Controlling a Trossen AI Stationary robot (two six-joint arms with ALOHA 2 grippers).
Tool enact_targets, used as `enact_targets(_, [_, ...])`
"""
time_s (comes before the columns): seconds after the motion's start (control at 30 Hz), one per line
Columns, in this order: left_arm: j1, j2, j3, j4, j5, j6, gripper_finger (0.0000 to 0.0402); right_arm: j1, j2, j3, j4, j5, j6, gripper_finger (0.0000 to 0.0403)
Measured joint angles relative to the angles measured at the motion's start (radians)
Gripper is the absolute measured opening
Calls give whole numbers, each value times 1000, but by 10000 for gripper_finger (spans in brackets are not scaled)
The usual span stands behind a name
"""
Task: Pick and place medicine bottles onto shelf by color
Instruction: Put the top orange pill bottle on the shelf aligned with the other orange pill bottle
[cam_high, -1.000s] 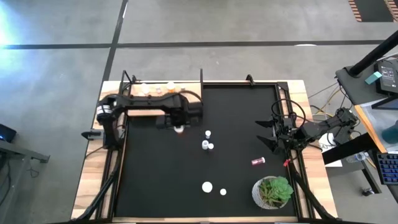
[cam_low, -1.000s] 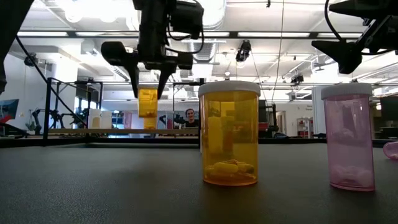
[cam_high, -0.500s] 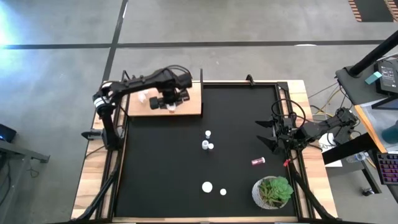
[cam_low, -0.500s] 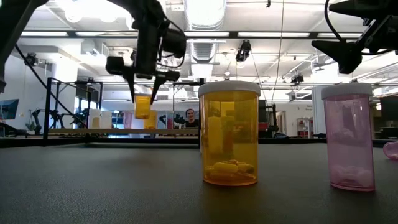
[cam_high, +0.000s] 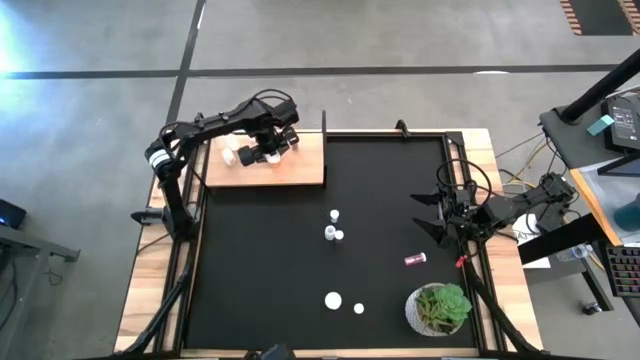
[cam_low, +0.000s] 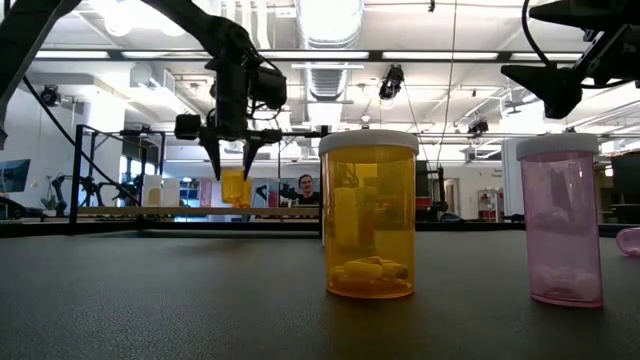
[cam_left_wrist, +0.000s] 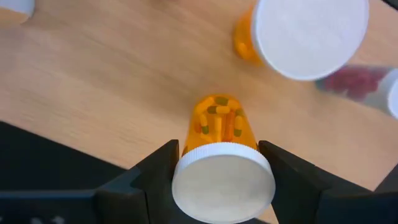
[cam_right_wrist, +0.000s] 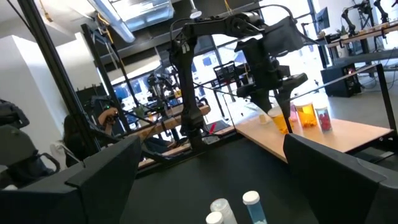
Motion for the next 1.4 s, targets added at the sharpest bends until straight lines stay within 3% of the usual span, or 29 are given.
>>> enact_targets(1.4, [50, 41, -1, 82, -7, 52, 190, 0, 0, 0, 0, 0, 0, 384])
